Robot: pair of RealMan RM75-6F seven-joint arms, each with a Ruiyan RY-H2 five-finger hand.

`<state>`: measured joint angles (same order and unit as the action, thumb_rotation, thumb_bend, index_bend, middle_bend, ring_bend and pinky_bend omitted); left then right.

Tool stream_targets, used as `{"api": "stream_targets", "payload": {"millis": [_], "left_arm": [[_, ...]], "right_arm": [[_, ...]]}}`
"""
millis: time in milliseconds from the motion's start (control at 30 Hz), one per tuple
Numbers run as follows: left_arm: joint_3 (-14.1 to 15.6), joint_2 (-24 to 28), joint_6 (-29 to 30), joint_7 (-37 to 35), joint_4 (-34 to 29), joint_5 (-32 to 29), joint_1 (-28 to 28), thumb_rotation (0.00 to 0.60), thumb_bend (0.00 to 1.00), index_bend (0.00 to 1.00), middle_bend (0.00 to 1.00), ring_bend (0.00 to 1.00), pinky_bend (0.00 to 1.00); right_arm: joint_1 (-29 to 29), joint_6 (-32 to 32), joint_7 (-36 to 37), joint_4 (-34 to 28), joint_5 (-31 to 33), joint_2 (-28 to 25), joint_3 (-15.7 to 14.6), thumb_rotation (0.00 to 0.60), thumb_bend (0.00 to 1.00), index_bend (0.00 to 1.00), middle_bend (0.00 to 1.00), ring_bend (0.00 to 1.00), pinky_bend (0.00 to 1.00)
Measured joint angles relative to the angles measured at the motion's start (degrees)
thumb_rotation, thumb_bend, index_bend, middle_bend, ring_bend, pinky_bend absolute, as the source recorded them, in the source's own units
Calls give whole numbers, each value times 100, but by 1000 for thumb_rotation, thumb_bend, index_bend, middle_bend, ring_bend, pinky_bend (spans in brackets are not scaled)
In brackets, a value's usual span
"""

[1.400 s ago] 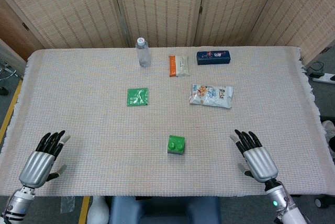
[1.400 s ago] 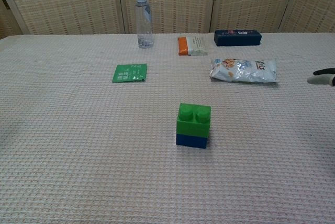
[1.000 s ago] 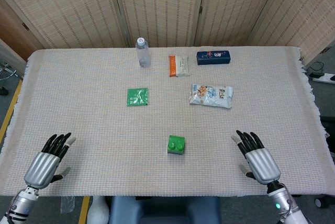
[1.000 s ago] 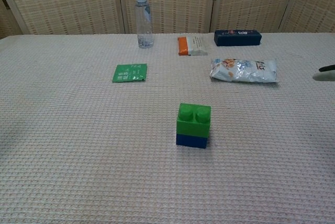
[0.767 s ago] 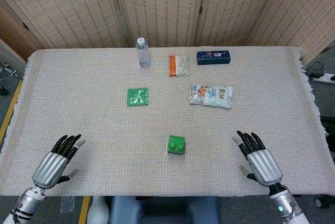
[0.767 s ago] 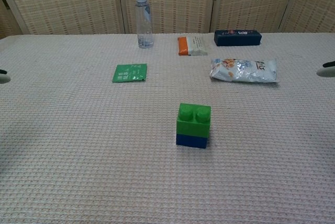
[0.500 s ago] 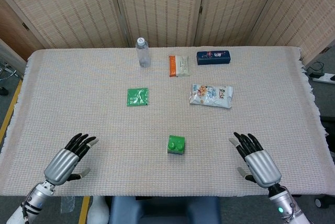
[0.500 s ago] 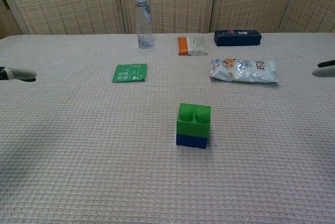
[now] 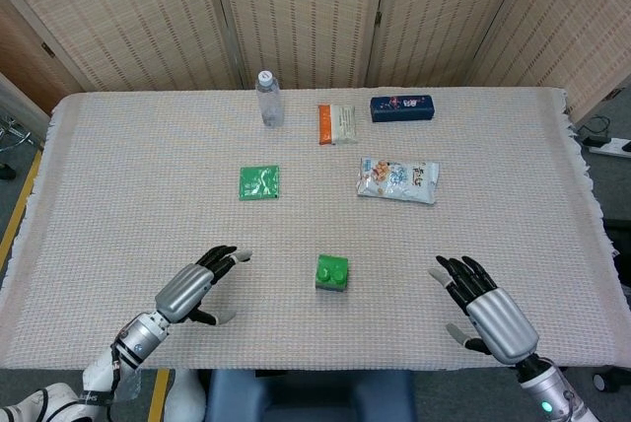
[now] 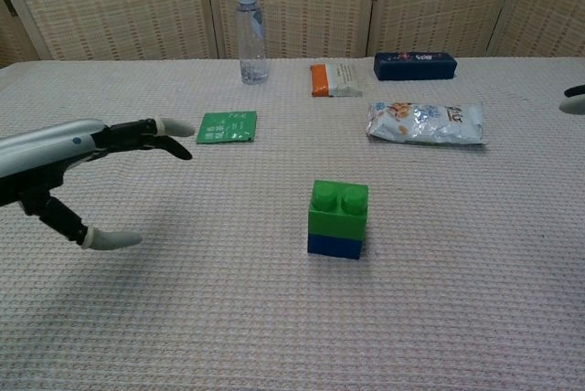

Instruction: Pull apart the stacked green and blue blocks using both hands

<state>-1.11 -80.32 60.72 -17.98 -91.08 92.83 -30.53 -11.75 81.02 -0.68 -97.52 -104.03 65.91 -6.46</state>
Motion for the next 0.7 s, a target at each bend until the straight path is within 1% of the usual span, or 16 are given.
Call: {"api": "stream_targets", "payload": {"millis": [133, 267, 433, 567, 700], "left_arm": [[-266, -505, -256, 107, 119, -483, -192, 600, 282, 0, 198, 37, 61], [-487, -1021, -456, 213, 412, -854, -389, 600, 281, 3, 209, 42, 64], [-620, -1426, -502, 299, 751, -1103, -490, 600, 281, 42, 237, 61, 83], [-707, -1702, -580, 366, 969, -1331, -578, 600, 282, 51, 240, 71, 81], [-749, -1860, -709, 353, 1123, -1439, -672, 600, 282, 52, 242, 72, 82]], "right_arm": [[-22, 40, 138, 77, -89, 19, 0, 600, 360, 0, 0, 0, 0], [-12, 130, 260, 108, -98, -10, 17, 600, 360, 0, 0, 0, 0], [-28, 78, 334, 113, -27, -43, 36, 600, 360, 0, 0, 0, 0], [-48, 46, 397, 100, 27, -75, 58, 600, 361, 0, 0, 0, 0], [-56, 16, 422, 97, 83, -87, 78, 600, 361, 0, 0, 0, 0]]}}
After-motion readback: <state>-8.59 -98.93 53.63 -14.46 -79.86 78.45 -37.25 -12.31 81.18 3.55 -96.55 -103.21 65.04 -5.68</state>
